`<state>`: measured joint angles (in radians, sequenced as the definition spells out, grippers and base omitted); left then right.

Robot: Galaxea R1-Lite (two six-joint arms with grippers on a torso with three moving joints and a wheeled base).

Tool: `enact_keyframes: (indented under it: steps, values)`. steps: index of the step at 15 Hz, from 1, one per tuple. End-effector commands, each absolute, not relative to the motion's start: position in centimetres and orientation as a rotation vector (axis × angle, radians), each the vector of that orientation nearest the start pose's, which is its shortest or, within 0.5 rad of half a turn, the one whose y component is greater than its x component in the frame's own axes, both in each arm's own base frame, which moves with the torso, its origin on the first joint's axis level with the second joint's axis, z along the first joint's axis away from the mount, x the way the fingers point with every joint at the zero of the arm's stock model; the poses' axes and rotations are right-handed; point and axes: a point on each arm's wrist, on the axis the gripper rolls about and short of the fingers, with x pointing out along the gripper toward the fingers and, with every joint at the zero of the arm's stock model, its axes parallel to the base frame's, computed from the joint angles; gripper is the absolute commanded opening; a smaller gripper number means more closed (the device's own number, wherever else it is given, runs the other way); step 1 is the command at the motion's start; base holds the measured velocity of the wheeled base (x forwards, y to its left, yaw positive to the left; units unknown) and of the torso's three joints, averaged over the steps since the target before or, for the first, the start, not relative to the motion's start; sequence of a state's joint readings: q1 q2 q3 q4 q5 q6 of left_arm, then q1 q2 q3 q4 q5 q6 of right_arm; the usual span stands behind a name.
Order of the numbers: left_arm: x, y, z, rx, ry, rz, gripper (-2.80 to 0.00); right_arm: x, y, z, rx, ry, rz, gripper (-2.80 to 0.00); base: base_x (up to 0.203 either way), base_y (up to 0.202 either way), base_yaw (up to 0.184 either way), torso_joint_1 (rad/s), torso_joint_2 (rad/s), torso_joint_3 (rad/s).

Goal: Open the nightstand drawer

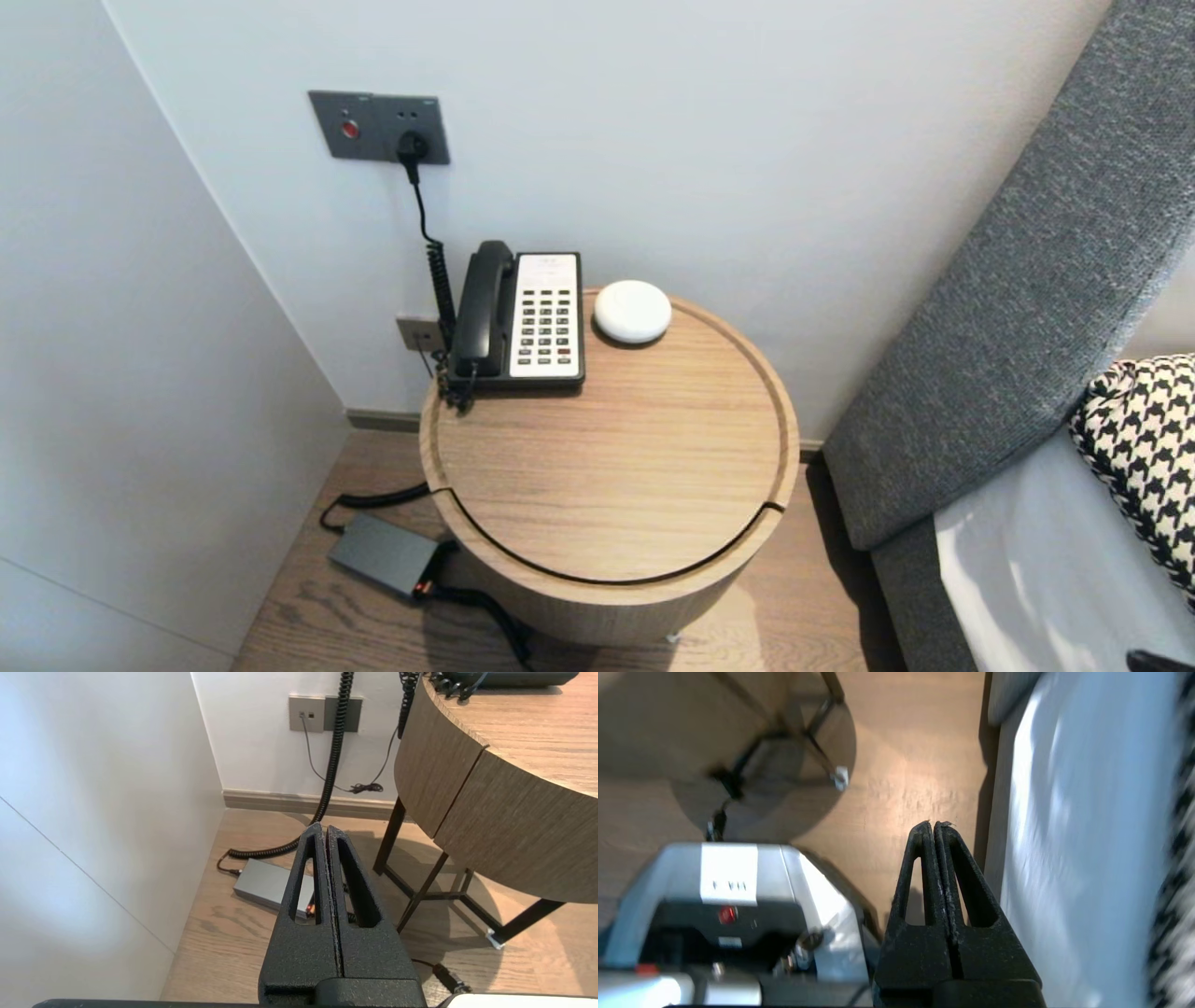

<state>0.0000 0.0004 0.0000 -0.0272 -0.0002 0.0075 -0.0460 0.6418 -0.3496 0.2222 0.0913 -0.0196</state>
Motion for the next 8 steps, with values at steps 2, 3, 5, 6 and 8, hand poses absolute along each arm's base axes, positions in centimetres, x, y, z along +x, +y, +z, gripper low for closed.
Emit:
enact_keyframes:
  steps: [2,3,5,6,8]
  values:
    - [-2.2,0.0,7.5,0.008,-0.015,0.0,-2.8,0.6,0.2,12.1,0.012,0.455,0.044,-2.8,0.0,0.0,0.0,0.0,0.0,0.0]
    - [-2.2,0.0,7.5,0.008,-0.015,0.0,-2.8,-0.1,0.2,11.3,0.012,0.459,0.042,-2.8,0.0,0.0,0.0,0.0,0.0,0.0]
    - [-2.2,0.0,7.5,0.008,-0.015,0.0,-2.8,-0.8,0.2,10.2,0.008,0.455,0.039,-2.8,0.0,0.0,0.0,0.0,0.0,0.0]
    - [-2.2,0.0,7.5,0.008,-0.015,0.0,-2.8,-0.9,0.2,10.1,0.008,0.446,0.035,-2.8,0.0,0.0,0.0,0.0,0.0,0.0]
    - [-2.2,0.0,7.5,0.008,-0.015,0.0,-2.8,-1.1,0.2,9.9,0.006,0.423,0.007,-2.8,0.0,0.0,0.0,0.0,0.0,0.0]
